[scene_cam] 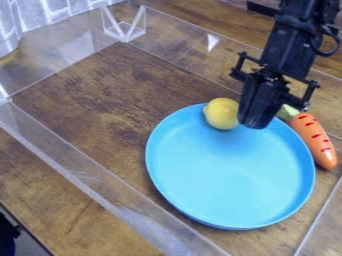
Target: Put the lemon on the blue tray
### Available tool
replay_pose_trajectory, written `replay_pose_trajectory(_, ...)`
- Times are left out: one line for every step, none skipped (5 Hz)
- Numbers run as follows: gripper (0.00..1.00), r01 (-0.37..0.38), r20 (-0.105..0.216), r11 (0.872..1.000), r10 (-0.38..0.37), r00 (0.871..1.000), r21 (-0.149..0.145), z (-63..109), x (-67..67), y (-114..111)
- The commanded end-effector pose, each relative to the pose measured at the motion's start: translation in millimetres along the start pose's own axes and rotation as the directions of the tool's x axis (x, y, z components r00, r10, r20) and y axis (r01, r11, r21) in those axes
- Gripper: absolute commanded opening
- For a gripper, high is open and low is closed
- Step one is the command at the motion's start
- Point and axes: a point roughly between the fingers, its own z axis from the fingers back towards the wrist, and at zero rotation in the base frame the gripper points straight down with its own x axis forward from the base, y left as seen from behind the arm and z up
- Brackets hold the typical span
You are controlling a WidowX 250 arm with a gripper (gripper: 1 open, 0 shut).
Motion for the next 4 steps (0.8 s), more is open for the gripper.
replay_pose_trajectory(1.0,-0.018,0.067,1.0,0.018,0.998,0.006,19.4,-4.5,-5.0)
replay_pose_trajectory(1.0,-0.027,0.065,1.0,0.027,0.997,0.004,18.5,-6.9,-9.9)
replay_pose_trajectory(1.0,-0.016,0.049,1.0,0.016,0.999,0.019,16.2,-2.3,-8.0)
replay_pose_trajectory(1.0,-0.006,0.033,0.999,0.005,0.999,0.034,14.1,2.1,-6.7)
